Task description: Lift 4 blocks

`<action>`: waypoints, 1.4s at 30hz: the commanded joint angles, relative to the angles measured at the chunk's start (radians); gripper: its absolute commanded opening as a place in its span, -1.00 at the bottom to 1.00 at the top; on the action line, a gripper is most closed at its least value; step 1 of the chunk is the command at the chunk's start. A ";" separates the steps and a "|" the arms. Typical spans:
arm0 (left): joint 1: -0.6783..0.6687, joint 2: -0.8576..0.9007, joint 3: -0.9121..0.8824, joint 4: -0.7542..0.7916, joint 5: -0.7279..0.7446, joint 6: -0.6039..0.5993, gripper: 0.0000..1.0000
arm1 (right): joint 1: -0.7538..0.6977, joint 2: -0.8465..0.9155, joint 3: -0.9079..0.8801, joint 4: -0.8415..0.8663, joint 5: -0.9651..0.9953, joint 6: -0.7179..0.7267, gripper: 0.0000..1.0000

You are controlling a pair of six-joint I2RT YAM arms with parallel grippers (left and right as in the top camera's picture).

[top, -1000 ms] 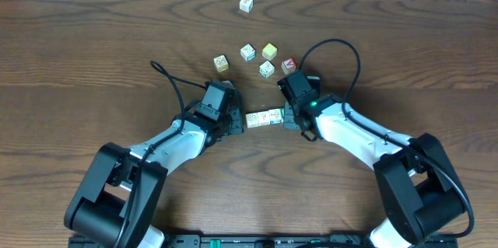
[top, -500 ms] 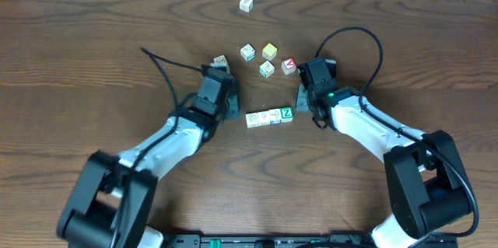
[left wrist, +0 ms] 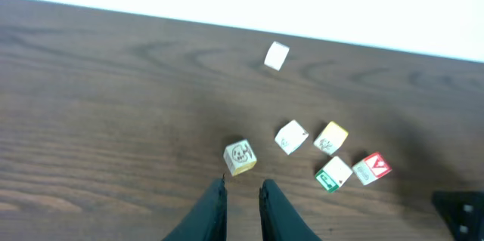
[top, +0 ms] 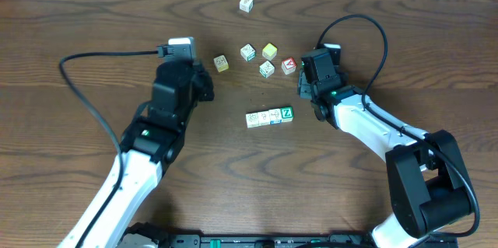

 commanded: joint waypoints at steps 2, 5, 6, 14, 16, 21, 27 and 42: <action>0.005 -0.084 0.026 -0.025 -0.015 0.028 -0.57 | -0.008 -0.025 0.015 0.013 0.113 -0.008 0.66; 0.005 -0.126 0.026 -0.048 -0.015 0.028 -0.43 | -0.008 -0.025 0.015 0.032 0.140 -0.008 0.77; 0.005 -0.136 0.026 -0.055 -0.014 0.028 -0.36 | -0.008 -0.025 0.015 0.040 0.152 -0.007 0.80; 0.005 -0.197 0.026 -0.094 -0.014 0.028 -0.25 | -0.008 -0.025 0.015 0.118 0.185 -0.008 0.89; 0.005 -0.211 0.026 -0.094 -0.014 0.028 -0.19 | -0.008 -0.025 0.015 0.143 0.187 -0.008 0.96; 0.005 -0.230 0.026 -0.094 -0.014 0.028 0.36 | -0.008 -0.025 0.015 0.163 0.199 -0.007 0.98; 0.005 -0.240 0.026 -0.094 -0.014 0.028 0.47 | -0.008 -0.025 0.014 0.171 0.199 -0.007 0.99; 0.005 -0.253 0.026 -0.094 -0.014 0.027 0.47 | -0.008 -0.024 0.014 0.226 0.194 -0.007 0.98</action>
